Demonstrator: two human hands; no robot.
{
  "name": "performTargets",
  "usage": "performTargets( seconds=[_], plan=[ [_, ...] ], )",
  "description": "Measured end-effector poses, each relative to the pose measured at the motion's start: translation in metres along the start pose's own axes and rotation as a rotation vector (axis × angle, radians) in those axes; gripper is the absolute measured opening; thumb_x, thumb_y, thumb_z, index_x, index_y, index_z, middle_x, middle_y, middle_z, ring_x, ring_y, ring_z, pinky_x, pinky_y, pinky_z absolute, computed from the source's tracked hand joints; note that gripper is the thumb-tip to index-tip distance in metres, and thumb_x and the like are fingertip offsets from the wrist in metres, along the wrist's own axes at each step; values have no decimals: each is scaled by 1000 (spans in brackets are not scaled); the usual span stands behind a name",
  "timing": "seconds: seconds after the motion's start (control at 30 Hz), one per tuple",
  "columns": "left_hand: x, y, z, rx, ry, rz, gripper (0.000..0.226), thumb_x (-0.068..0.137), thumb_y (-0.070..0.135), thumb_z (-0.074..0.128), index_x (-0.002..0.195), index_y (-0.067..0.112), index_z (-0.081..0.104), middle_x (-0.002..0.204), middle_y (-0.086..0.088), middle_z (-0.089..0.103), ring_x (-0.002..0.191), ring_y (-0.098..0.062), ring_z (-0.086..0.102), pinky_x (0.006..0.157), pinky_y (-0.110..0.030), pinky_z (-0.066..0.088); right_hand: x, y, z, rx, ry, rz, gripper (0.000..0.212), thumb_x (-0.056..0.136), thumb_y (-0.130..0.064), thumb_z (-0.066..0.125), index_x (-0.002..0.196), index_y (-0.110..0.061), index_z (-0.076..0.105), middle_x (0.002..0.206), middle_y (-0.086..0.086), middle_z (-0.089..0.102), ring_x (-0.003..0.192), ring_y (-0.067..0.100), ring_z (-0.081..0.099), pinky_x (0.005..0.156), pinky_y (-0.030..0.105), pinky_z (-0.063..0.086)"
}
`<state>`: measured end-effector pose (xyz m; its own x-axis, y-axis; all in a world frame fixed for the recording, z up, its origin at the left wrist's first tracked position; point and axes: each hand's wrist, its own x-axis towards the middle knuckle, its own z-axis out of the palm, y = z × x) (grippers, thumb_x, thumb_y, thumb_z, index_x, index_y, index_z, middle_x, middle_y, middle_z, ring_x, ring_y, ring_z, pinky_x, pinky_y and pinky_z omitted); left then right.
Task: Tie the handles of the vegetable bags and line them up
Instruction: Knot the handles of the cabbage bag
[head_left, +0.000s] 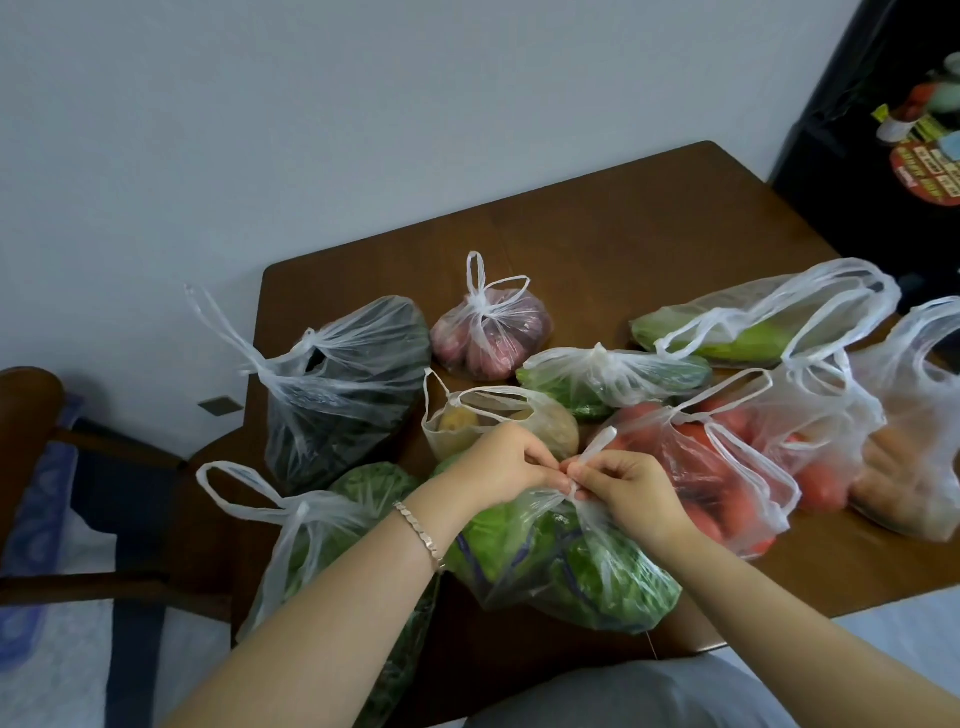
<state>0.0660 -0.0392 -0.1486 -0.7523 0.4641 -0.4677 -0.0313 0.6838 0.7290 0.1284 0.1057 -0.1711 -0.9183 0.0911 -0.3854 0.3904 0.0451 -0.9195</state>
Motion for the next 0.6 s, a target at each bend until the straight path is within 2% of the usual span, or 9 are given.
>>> performTargets(
  seconds=[0.07, 0.2, 0.27, 0.37, 0.4, 0.47, 0.5, 0.53, 0.6],
  plan=[
    [2, -1, 1, -44, -3, -36, 16, 70, 21, 78, 83, 12, 76, 69, -4, 62, 66, -12, 47, 66, -26, 37, -1, 0, 1, -9, 6, 7, 20, 83, -3, 62, 65, -3, 71, 56, -11, 69, 62, -2, 62, 69, 21, 48],
    [3, -3, 5, -92, -50, -85, 17, 75, 17, 74, 89, 8, 75, 65, 6, 63, 64, -4, 50, 71, -22, 39, -5, 2, 8, 32, 91, 4, 25, 83, -1, 61, 62, -13, 70, 68, -1, 68, 58, -3, 59, 63, 11, 46],
    [3, -4, 4, -104, -53, -90, 16, 77, 16, 72, 90, 8, 75, 64, 12, 62, 66, 0, 52, 70, -19, 40, -7, 2, 12, 49, 147, 4, 22, 83, -2, 61, 65, -9, 71, 66, 3, 66, 59, 3, 57, 58, 6, 43],
    [2, -6, 6, -117, -24, -101, 7, 78, 21, 71, 81, 16, 76, 68, 13, 65, 78, -6, 59, 81, -23, 44, -5, 0, 15, 103, 196, 57, 17, 81, -3, 65, 65, -7, 69, 62, 8, 61, 57, 9, 50, 53, 11, 41],
    [1, -7, 8, -118, -5, -113, 7, 78, 23, 71, 81, 19, 76, 68, 11, 66, 79, -8, 59, 79, -22, 45, -4, -1, 16, 116, 206, 83, 15, 79, -3, 67, 65, -9, 67, 60, 7, 59, 54, 8, 49, 51, 13, 41],
    [1, -8, 12, -129, 31, -138, 12, 79, 24, 70, 85, 15, 76, 66, 8, 64, 71, -7, 55, 65, -12, 41, -2, -4, 17, 176, 233, 130, 14, 76, 1, 69, 74, -10, 61, 60, 4, 58, 45, 3, 51, 46, 11, 42],
    [1, -7, 13, -134, 41, -150, 15, 80, 23, 69, 88, 12, 76, 65, 7, 62, 66, -4, 52, 57, -9, 38, -2, -5, 16, 218, 240, 151, 20, 74, 4, 69, 80, -11, 56, 62, 4, 58, 43, 2, 52, 45, 10, 44],
    [2, -7, 13, -138, 45, -164, 17, 80, 23, 69, 89, 10, 75, 65, 7, 62, 64, -3, 51, 55, -9, 37, -3, -6, 15, 231, 238, 161, 27, 73, 6, 69, 84, -12, 52, 65, 3, 59, 46, 4, 55, 47, 10, 45],
    [3, -6, 12, -153, 46, -196, 18, 80, 22, 70, 91, 7, 74, 67, 5, 62, 67, -5, 52, 65, -17, 40, -6, -6, 14, 165, 205, 139, 32, 70, 8, 71, 82, -15, 53, 69, 2, 58, 56, 11, 57, 53, 12, 48]
  ],
)
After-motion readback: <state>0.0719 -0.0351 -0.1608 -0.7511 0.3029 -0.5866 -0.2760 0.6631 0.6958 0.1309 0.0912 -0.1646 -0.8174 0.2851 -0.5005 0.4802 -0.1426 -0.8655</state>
